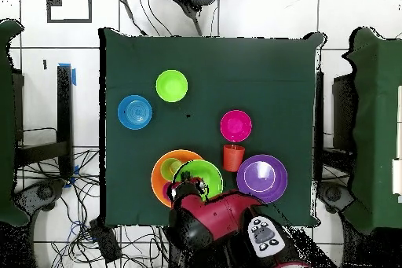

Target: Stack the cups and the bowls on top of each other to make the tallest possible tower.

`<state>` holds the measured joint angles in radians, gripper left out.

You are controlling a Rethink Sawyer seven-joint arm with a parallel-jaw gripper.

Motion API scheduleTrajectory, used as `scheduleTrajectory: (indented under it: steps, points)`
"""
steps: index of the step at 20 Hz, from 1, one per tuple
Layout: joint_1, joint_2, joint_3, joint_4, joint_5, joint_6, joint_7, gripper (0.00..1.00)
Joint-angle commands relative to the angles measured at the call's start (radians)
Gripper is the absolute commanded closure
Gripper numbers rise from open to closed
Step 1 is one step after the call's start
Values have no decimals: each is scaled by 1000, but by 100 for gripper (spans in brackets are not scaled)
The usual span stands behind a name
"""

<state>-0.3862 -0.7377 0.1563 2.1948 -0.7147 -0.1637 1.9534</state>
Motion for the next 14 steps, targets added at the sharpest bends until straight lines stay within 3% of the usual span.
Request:
scheduleTrajectory:
  steps: [1,14]
  points:
    - [25,93,15,-102,39,28,108,100]
    - [34,92,23,-79,47,-20,127,100]
